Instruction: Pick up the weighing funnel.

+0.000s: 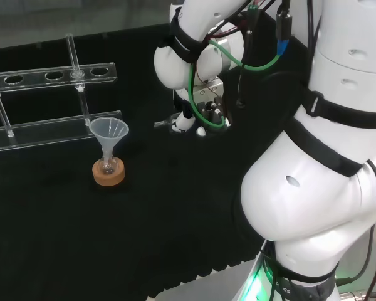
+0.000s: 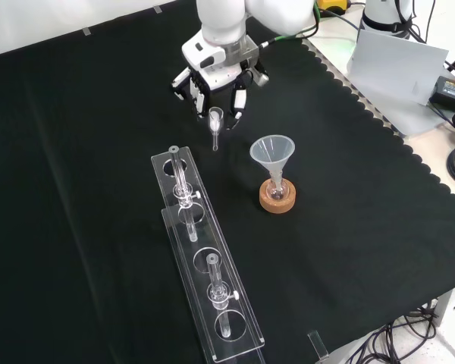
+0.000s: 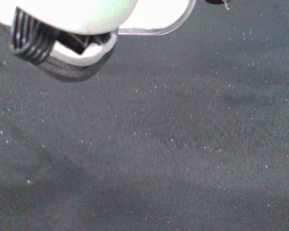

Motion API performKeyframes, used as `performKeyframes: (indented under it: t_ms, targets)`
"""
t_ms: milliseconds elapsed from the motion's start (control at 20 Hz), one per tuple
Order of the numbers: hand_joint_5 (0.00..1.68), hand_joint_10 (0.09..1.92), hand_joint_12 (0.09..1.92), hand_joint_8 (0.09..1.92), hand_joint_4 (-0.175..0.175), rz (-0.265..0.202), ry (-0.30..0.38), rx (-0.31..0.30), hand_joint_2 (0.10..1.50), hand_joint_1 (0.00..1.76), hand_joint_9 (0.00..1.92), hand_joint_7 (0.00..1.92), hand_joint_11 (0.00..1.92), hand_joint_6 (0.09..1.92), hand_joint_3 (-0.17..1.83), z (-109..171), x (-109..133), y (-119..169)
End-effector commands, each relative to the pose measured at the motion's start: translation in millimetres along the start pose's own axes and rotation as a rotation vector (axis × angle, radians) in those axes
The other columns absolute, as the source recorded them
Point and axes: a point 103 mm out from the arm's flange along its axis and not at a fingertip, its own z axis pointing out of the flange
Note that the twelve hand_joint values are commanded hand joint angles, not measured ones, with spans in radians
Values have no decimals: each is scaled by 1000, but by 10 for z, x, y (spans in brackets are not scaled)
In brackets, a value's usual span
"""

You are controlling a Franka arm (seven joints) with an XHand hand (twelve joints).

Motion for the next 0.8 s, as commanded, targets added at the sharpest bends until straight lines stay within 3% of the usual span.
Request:
performKeyframes:
  t_ms: [50,350,800]
  targets:
    - [1466,134,1398,145,175,17,29,-8,707,1135,1396,1650,411,207,448,-48,51,-99]
    - [1468,133,1399,143,175,47,75,-8,707,1135,1397,1652,411,202,449,16,124,-153]
    - [1472,132,1399,141,175,85,123,-58,705,1136,1399,1658,411,196,451,-143,60,-138]
